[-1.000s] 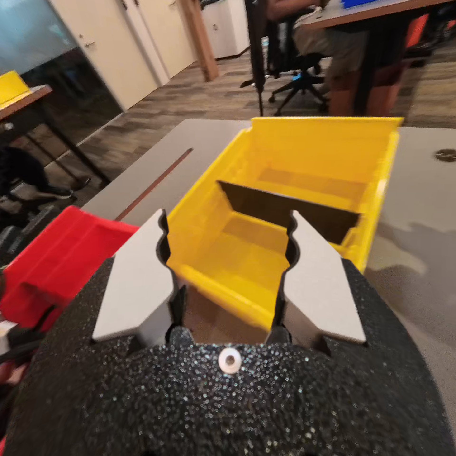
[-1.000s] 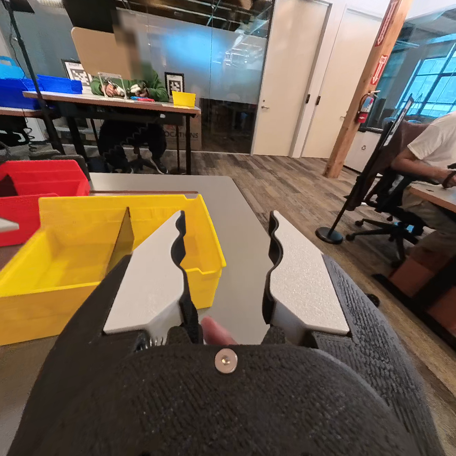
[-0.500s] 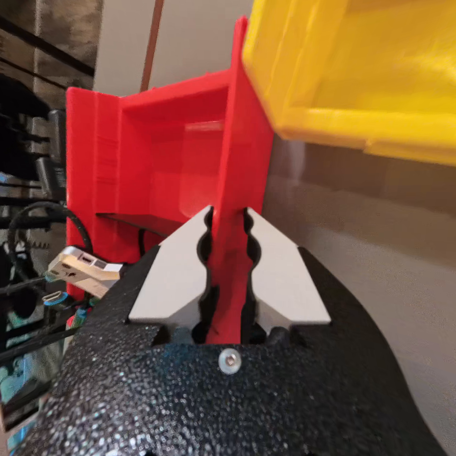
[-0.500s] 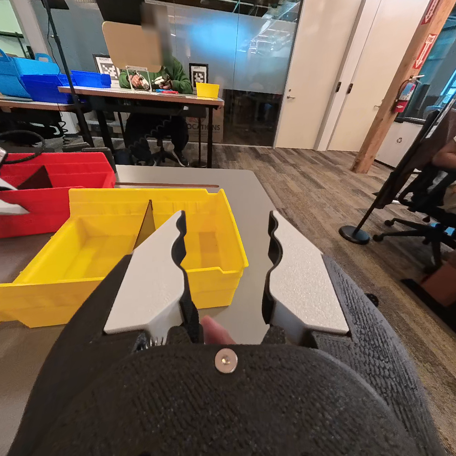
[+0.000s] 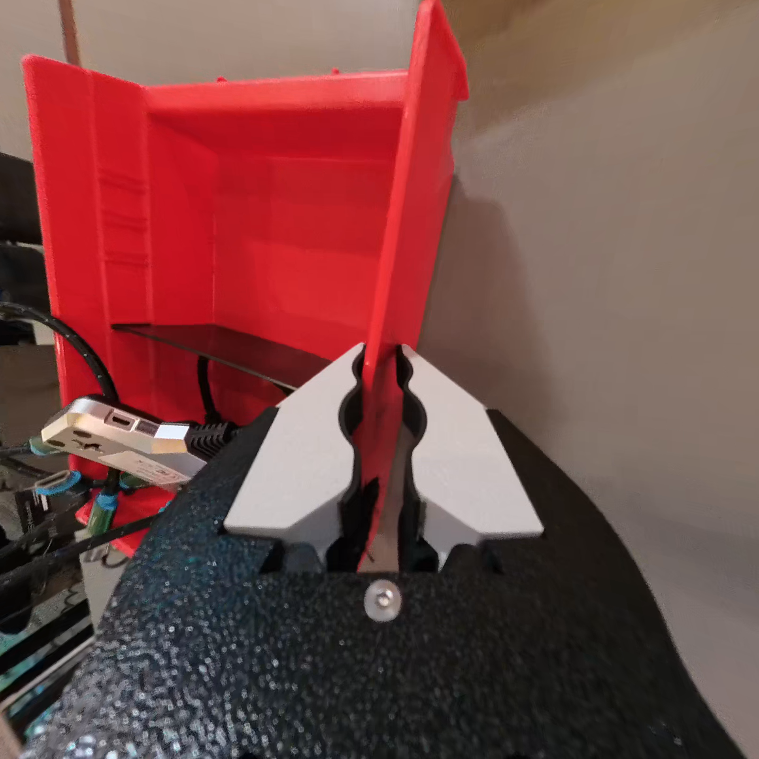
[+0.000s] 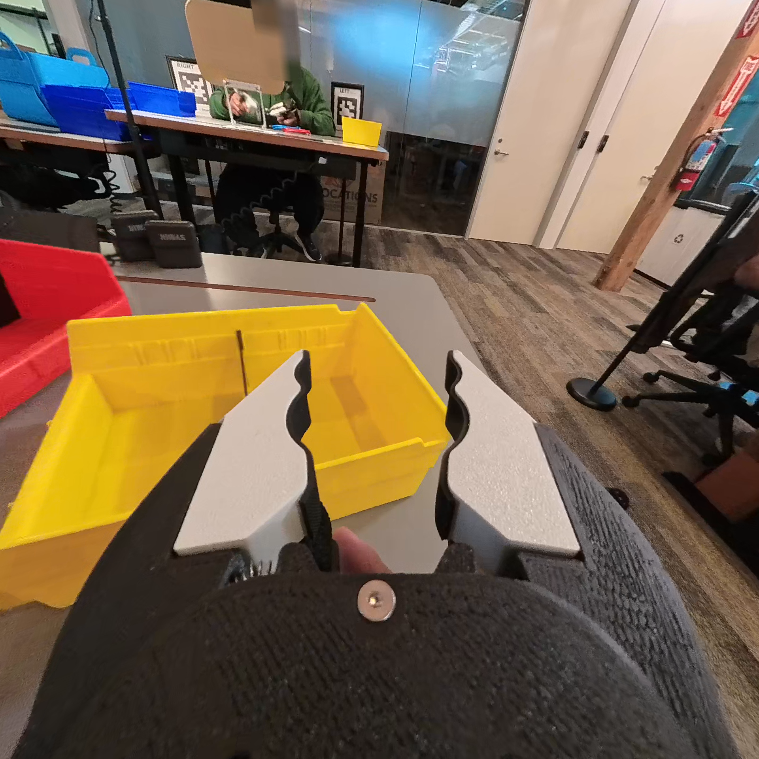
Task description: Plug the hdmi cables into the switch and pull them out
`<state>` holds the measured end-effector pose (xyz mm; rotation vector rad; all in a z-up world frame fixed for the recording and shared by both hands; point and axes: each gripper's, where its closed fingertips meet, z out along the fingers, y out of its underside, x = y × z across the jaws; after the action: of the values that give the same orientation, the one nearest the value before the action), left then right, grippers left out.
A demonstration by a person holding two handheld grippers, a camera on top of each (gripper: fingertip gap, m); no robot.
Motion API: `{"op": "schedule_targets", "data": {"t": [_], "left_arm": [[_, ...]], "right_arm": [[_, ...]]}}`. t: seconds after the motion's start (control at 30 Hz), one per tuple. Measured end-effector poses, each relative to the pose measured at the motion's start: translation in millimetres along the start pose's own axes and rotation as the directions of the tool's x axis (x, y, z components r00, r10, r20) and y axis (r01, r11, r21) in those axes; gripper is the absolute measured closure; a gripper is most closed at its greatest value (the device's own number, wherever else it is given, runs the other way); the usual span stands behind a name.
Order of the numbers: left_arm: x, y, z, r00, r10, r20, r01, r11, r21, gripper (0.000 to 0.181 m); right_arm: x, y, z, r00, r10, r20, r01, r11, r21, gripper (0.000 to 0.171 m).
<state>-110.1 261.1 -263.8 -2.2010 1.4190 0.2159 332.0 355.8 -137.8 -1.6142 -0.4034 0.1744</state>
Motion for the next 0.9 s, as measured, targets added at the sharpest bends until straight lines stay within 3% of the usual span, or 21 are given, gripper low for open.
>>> {"op": "schedule_targets", "data": {"t": [0.03, 0.17, 0.37, 0.7, 0.87, 0.9], "left_arm": [[6.7, 11.2, -8.3, 1.000, 0.018, -0.006, -0.018, 1.000, -0.012, 0.170], [27.5, 62.6, -38.4, 0.997, -0.076, -0.018, 0.074, 0.992, -0.102, 0.169], [40.5, 124.2, -70.2, 0.976, -0.198, 0.090, 0.208, 0.972, -0.113, 0.157], [84.9, 118.6, -91.5, 0.945, -0.258, 0.204, 0.271, 0.962, -0.041, 0.153], [91.2, 118.2, -103.5, 0.964, -0.073, 0.255, 0.086, 0.995, -0.040, 0.146], [95.3, 116.8, -105.9, 0.969, -0.029, 0.244, 0.042, 0.998, -0.045, 0.133]], "right_arm": [[-2.7, -0.1, 0.8, 1.000, -0.004, 0.007, 0.004, 1.000, -0.002, 0.106], [-17.3, -1.4, 5.7, 0.999, -0.021, 0.041, 0.021, 1.000, -0.009, 0.106], [-52.9, -4.9, 12.5, 0.989, -0.092, 0.113, 0.095, 0.995, -0.023, 0.106], [-79.7, -9.4, 15.8, 0.974, -0.155, 0.167, 0.158, 0.987, -0.004, 0.106], [-79.3, -6.9, 17.5, 0.975, -0.128, 0.184, 0.131, 0.991, -0.002, 0.106], [-80.4, -6.9, 17.9, 0.974, -0.123, 0.191, 0.125, 0.992, 0.002, 0.106]]}}
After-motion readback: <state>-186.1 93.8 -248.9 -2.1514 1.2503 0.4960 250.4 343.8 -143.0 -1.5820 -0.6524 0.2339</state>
